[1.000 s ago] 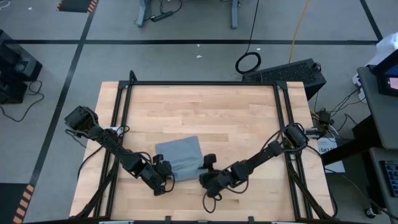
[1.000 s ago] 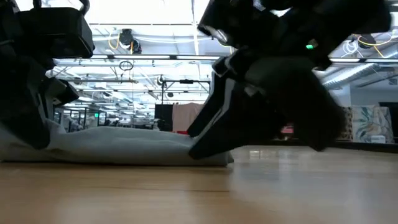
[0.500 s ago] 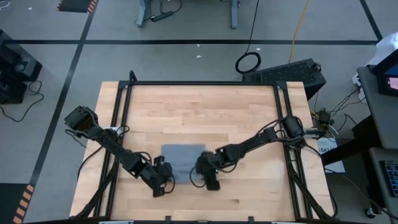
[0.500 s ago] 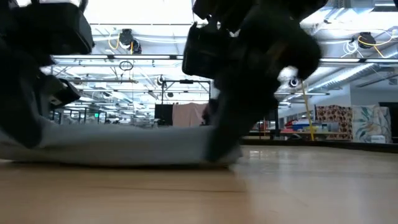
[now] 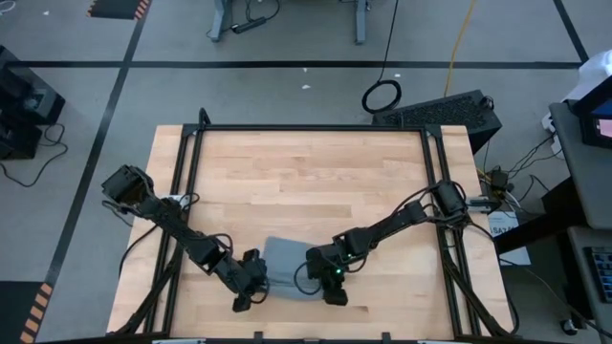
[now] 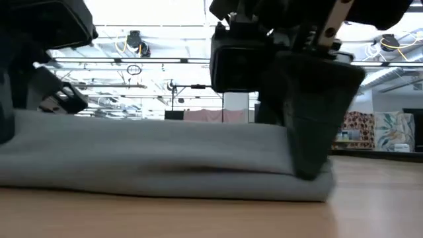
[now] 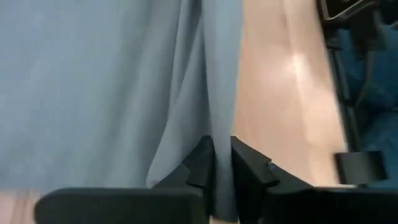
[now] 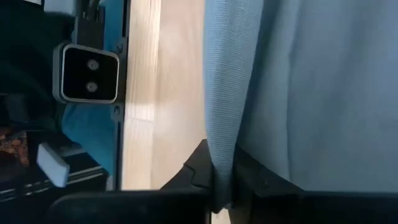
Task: Roll towel
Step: Roll the gray towel
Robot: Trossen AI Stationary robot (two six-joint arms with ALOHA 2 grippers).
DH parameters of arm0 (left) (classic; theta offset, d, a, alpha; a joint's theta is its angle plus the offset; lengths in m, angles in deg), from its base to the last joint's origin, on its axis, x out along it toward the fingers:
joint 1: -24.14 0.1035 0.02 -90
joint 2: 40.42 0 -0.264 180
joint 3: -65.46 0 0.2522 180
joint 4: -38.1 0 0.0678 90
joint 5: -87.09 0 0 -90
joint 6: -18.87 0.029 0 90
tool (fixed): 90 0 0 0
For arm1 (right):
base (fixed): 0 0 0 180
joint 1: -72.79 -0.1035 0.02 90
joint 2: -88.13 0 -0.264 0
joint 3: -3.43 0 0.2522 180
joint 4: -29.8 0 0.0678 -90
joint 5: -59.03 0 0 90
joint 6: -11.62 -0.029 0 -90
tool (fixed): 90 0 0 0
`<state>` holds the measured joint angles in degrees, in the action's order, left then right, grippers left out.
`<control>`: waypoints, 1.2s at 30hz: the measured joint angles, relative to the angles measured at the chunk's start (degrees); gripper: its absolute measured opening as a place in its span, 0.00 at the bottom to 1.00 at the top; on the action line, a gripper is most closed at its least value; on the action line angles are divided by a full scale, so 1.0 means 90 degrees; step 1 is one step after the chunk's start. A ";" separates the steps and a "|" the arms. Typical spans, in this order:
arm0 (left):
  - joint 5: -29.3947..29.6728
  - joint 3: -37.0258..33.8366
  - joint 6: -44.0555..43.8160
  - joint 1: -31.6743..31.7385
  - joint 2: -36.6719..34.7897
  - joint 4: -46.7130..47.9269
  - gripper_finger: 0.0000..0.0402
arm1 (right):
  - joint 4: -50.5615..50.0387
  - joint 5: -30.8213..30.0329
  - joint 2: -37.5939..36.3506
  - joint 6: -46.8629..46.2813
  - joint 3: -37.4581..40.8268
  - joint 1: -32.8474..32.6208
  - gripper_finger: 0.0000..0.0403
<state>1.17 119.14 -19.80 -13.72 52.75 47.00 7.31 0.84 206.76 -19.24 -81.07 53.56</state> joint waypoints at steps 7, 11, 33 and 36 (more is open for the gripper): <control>0.0596 -0.0013 0.0054 -0.0117 0.0004 -0.0004 0.30 | -0.0066 0.0262 0.0093 -0.0234 0.0005 0.0018 0.01; 0.0662 -0.0011 0.0087 -0.0120 -0.0321 0.0237 0.41 | 0.0026 0.0611 0.0209 -0.0398 -0.0015 0.0090 0.01; 0.4091 0.0011 0.2343 -0.1686 0.0664 -0.1044 0.67 | 0.0145 0.0624 0.0248 -0.0517 -0.0010 0.0321 0.01; 0.4102 0.0011 0.2317 -0.1472 0.0897 -0.1047 0.71 | 0.0140 0.0622 0.0248 -0.0476 -0.0007 0.0321 0.01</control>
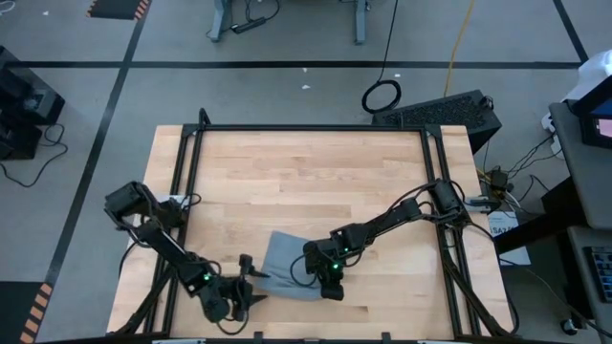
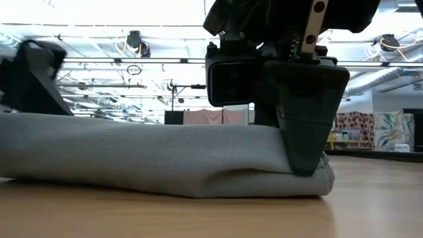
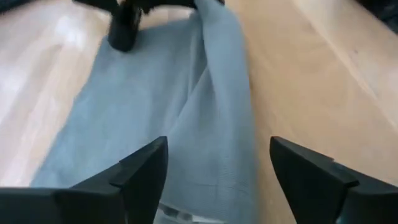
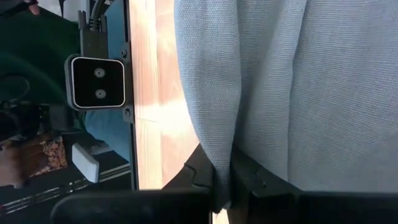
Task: Roll towel
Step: Roll the gray towel
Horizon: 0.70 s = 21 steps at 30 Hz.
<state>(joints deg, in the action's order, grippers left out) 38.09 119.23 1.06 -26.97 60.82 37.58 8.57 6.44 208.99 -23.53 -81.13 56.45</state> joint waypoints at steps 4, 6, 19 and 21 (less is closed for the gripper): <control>-0.0361 0.0000 -0.0492 0.0324 0.0043 -0.0004 0.60 | -0.0005 -0.0169 0.0000 0.0027 0.0000 -0.0007 0.01; -0.0749 0.0000 -0.0764 0.0525 0.0043 0.0023 0.47 | -0.0002 -0.0290 0.0000 0.0036 0.0000 -0.0019 0.01; -0.3899 0.0000 -0.2726 0.1638 -0.0368 0.0173 0.04 | -0.0557 -0.1655 -0.0756 0.0413 0.0041 -0.0552 0.20; -0.4065 0.0000 -0.2806 0.1757 -0.0584 0.0131 0.03 | -0.0962 -0.2323 -0.1086 0.0789 0.0038 -0.0769 0.26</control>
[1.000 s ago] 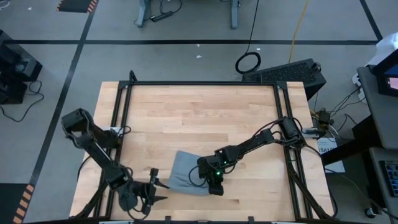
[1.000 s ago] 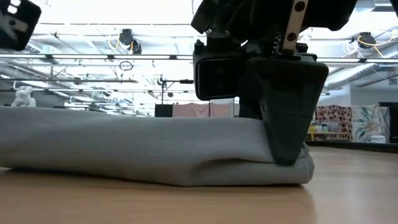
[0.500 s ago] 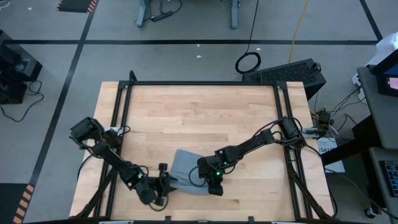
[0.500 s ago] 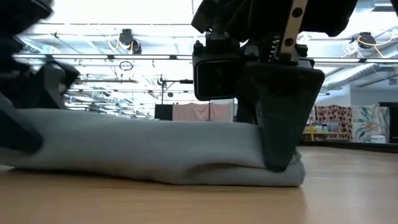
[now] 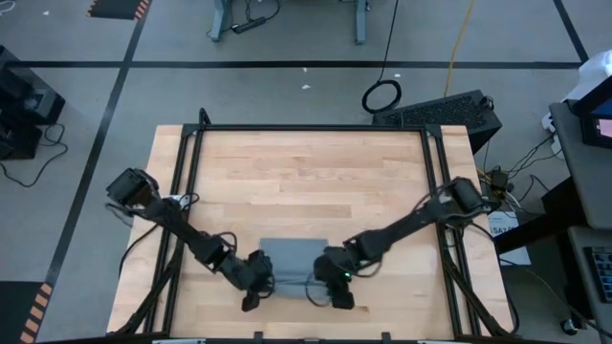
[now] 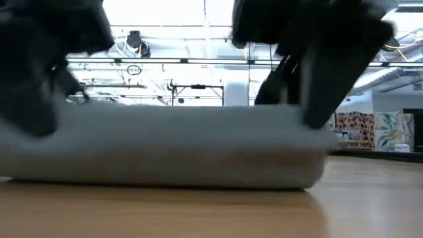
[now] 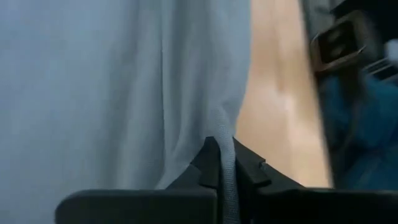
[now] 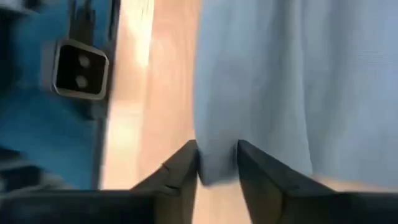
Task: Roll towel
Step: Roll the gray towel
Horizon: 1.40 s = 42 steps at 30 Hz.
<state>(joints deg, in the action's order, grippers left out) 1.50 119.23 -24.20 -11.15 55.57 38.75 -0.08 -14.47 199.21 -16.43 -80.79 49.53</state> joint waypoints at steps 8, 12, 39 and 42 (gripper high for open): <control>-0.0483 -0.0004 -0.0132 0.0439 -0.0313 -0.0012 0.02 | -0.0129 -0.4231 -0.0346 0.1483 -0.0014 -0.1536 0.42; -0.0515 -0.0267 -0.0605 0.0461 -0.0310 -0.0284 0.02 | -0.0026 -0.5653 -0.0063 0.1397 -0.0014 -0.2018 0.47; -0.0228 -0.1353 -0.1268 0.0310 -0.0309 -0.1674 0.05 | 0.0762 -0.3484 0.0683 0.0864 -0.0031 -0.0796 0.05; -0.0003 -0.1353 -0.1002 0.0196 -0.0309 -0.1612 0.08 | 0.0885 -0.2451 0.0649 0.0372 -0.0031 -0.0497 0.03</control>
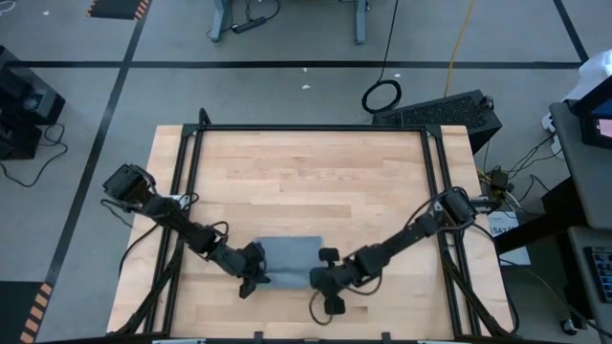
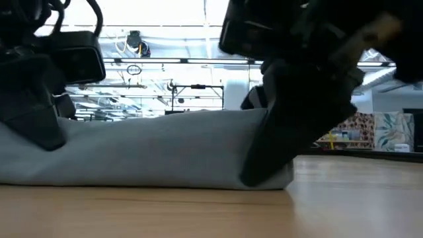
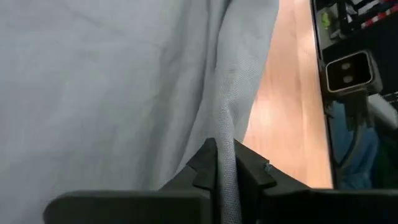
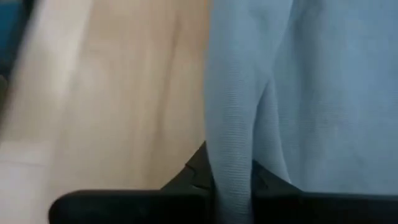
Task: Roll towel
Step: Roll the gray towel
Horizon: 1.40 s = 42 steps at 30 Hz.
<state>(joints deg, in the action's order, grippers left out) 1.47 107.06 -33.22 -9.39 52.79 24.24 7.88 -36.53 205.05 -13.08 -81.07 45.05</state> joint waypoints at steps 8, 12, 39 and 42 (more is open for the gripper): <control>0.0122 0.0000 0.0401 -0.0332 -0.0106 0.0012 0.30 | 0.0033 0.1534 0.0000 -0.0854 0.0000 0.0471 0.01; -0.0058 0.0000 0.0823 -0.0336 -0.0578 0.0283 0.42 | 0.0024 0.1693 0.0000 -0.1186 0.0000 0.0504 0.01; 0.4055 0.1460 0.4025 -0.2386 0.0979 0.1210 0.64 | 0.0128 0.2438 0.0000 -0.2095 0.0000 0.0875 0.00; 0.4360 0.1460 0.3992 -0.2386 0.1116 0.1337 0.75 | 0.0128 0.2468 0.0000 -0.2059 0.0000 0.0880 0.00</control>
<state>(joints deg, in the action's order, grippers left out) 40.72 120.19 2.71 -30.87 62.83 36.28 9.03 -14.31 205.05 -31.61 -81.07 52.97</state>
